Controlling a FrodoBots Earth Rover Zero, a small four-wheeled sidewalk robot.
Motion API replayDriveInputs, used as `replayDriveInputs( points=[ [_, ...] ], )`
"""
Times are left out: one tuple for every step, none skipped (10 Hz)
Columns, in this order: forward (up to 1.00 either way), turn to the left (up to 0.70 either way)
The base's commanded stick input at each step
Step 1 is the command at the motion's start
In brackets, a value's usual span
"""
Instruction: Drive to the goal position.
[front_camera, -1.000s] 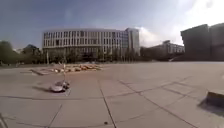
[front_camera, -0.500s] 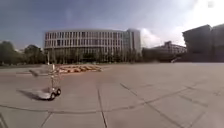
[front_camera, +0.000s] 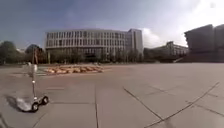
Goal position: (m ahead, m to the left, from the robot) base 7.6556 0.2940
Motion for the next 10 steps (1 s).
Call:
replayDriveInputs(
  points=[
    [1.00, 0.04],
    [1.00, 0.04],
    [1.00, 0.04],
    [1.00, 0.04],
    [1.00, 0.04],
    [1.00, 0.04],
    [1.00, 0.04],
    [1.00, 0.04],
    [1.00, 0.04],
    [1.00, 0.04]
  ],
)
